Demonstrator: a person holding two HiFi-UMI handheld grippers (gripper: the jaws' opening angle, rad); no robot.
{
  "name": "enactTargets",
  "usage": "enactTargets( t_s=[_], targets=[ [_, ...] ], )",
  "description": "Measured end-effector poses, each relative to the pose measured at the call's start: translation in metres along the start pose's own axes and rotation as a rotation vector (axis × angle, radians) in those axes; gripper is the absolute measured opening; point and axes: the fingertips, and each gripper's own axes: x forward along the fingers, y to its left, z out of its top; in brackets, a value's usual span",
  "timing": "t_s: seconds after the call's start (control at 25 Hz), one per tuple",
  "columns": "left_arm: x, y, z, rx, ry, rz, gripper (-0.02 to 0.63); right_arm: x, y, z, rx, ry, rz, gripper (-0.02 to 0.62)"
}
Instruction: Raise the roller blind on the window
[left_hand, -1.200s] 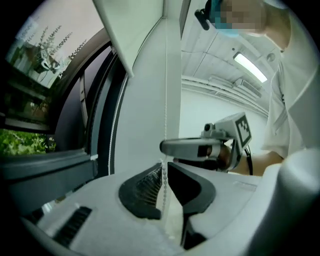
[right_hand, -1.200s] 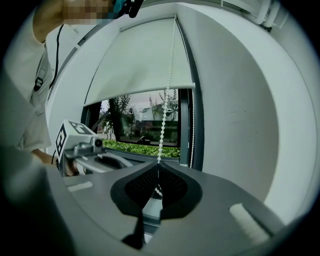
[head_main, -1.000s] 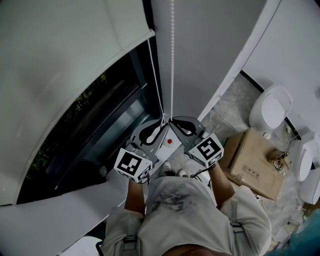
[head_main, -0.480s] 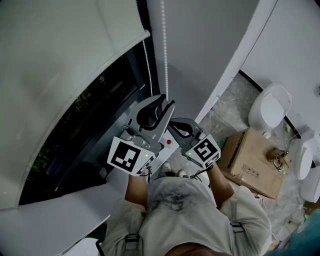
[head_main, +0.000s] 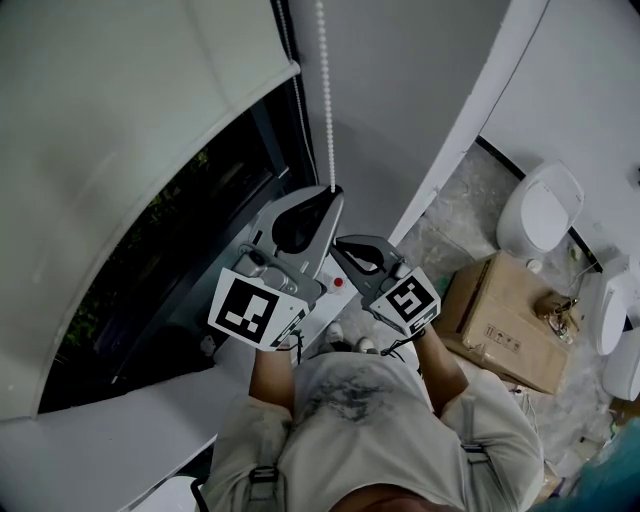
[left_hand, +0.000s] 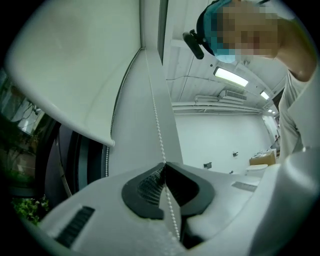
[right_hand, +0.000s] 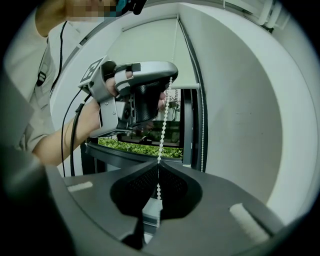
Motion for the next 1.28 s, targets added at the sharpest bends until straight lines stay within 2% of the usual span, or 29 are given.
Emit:
enactTargets(
  t_s=[1.28],
  targets=[
    [-0.02, -0.005, -0.115, -0.16, 0.175, 0.019, 0.011, 0.015, -0.002, -0.114, 0.071, 0.211, 0.02, 0.011]
  ],
)
